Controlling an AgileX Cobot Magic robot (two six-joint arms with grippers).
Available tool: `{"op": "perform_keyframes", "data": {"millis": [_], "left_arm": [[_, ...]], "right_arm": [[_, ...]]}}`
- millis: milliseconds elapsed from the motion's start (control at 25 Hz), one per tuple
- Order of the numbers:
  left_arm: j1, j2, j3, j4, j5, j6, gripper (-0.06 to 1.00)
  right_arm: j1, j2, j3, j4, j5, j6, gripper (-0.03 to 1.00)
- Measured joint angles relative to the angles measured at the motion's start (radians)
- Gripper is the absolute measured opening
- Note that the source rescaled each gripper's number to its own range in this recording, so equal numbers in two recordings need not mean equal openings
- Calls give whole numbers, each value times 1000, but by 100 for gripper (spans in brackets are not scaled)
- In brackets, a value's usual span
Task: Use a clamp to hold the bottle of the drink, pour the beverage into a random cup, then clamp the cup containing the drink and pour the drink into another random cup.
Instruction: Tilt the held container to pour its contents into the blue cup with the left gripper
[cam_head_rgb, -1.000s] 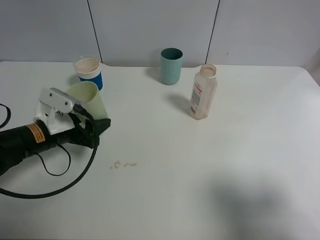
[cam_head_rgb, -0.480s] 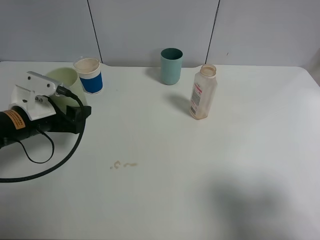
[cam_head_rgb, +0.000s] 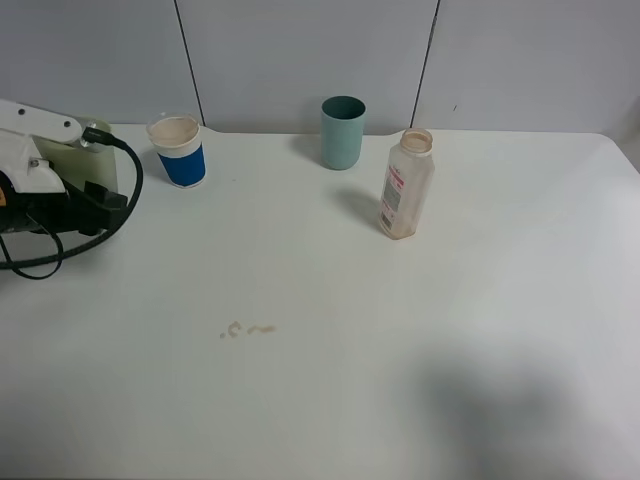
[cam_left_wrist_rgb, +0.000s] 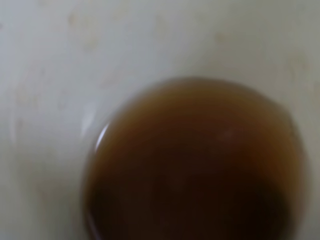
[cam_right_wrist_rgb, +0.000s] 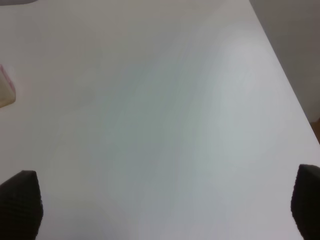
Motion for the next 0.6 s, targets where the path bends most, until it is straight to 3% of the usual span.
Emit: {"op": "perform_keyframes", "data": {"millis": [120, 600], "left_arm": [[0, -1, -82, 32, 102, 1, 1], [0, 0, -298, 132, 314, 2, 1]], "right_arm": [[0, 0, 0, 0, 0, 0, 100], [0, 0, 0, 0, 0, 0, 100]]}}
